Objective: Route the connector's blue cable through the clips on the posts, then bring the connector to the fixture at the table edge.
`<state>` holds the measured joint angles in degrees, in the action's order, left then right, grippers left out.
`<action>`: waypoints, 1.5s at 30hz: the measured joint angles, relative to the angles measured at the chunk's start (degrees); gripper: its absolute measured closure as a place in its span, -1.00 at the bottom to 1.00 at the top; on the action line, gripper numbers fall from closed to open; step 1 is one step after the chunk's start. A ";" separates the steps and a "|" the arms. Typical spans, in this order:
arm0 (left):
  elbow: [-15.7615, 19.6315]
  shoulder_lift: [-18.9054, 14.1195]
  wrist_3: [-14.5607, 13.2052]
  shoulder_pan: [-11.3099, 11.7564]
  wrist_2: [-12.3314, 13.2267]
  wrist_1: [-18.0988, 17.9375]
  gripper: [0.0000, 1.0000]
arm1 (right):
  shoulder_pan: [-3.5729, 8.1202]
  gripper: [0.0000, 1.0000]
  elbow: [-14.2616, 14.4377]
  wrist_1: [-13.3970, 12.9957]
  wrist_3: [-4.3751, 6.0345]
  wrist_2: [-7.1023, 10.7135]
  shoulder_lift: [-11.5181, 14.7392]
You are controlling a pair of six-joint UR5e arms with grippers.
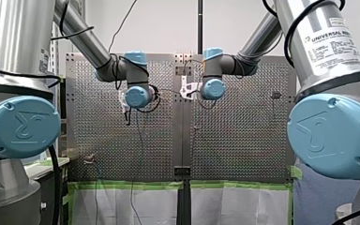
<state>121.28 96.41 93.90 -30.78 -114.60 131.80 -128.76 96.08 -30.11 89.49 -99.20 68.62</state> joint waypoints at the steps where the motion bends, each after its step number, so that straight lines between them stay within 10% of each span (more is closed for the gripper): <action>1: -0.24 0.29 0.01 0.00 0.31 -0.09 1.00 | 0.11 1.00 -0.10 0.04 0.00 0.00 -0.01; 28: -4.66 4.32 4.46 0.23 1.51 -0.10 1.00 | 0.72 1.00 -4.15 2.12 0.27 3.91 -1.51; 45: -4.66 4.34 5.93 7.19 2.61 -0.24 1.00 | 0.71 1.00 -4.32 2.14 0.23 4.83 -1.88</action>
<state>116.61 100.75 99.83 -23.59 -111.98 131.56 -128.05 91.76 -27.96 89.72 -94.37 66.75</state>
